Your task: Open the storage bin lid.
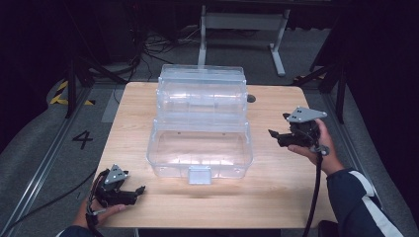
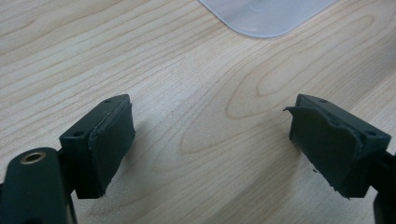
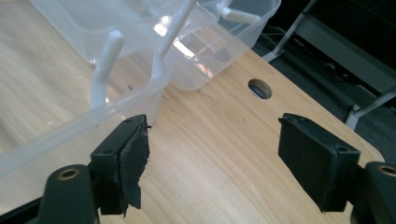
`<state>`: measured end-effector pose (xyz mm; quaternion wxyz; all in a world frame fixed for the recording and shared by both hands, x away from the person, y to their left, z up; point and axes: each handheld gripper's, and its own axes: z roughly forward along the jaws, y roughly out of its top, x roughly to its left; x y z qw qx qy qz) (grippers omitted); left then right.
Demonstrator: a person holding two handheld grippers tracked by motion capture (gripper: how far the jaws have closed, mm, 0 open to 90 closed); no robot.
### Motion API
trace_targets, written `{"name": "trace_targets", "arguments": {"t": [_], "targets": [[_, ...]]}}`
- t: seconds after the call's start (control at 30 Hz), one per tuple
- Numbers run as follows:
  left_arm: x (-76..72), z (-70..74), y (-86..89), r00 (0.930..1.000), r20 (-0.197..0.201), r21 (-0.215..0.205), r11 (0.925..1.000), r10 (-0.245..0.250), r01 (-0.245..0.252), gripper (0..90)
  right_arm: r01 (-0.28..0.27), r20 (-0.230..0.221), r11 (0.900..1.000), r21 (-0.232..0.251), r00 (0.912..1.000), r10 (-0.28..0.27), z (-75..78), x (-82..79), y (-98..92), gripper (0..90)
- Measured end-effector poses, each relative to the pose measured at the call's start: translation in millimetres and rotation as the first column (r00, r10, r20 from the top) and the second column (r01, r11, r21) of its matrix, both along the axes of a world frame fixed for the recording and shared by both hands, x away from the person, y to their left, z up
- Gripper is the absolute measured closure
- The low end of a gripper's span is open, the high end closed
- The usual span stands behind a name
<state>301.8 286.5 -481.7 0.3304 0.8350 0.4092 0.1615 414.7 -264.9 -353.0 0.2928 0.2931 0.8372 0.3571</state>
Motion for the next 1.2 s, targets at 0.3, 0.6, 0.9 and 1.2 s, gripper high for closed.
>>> {"name": "trace_targets", "arguments": {"t": [0.3,0.6,0.9,1.2], "targets": [[0.1,0.0,-0.2,1.0000,-0.001,-0.001,1.0000,0.001,-0.001,14.2,0.011,-0.026,1.000,-0.029,0.9996,-0.011,-27.4,-19.7,-9.3,23.4],[0.0,0.0,-0.4,1.0000,-0.001,-0.001,1.0000,0.002,-0.002,14.2,0.029,-0.065,0.999,-0.019,0.9975,-0.030,-54.5,-37.0,-24.1,22.7],[3.6,-0.1,-2.2,0.9999,-0.008,0.002,0.9999,-0.010,0.010,12.1,0.080,-0.108,0.997,0.003,0.9910,-0.079,-80.6,-53.6,-46.1,22.0],[6.3,-0.1,-2.3,0.9997,-0.003,0.009,0.9996,-0.025,0.025,11.0,0.105,-0.152,0.994,0.007,0.9830,-0.103,-103.9,-70.8,-60.0,20.9]]}}
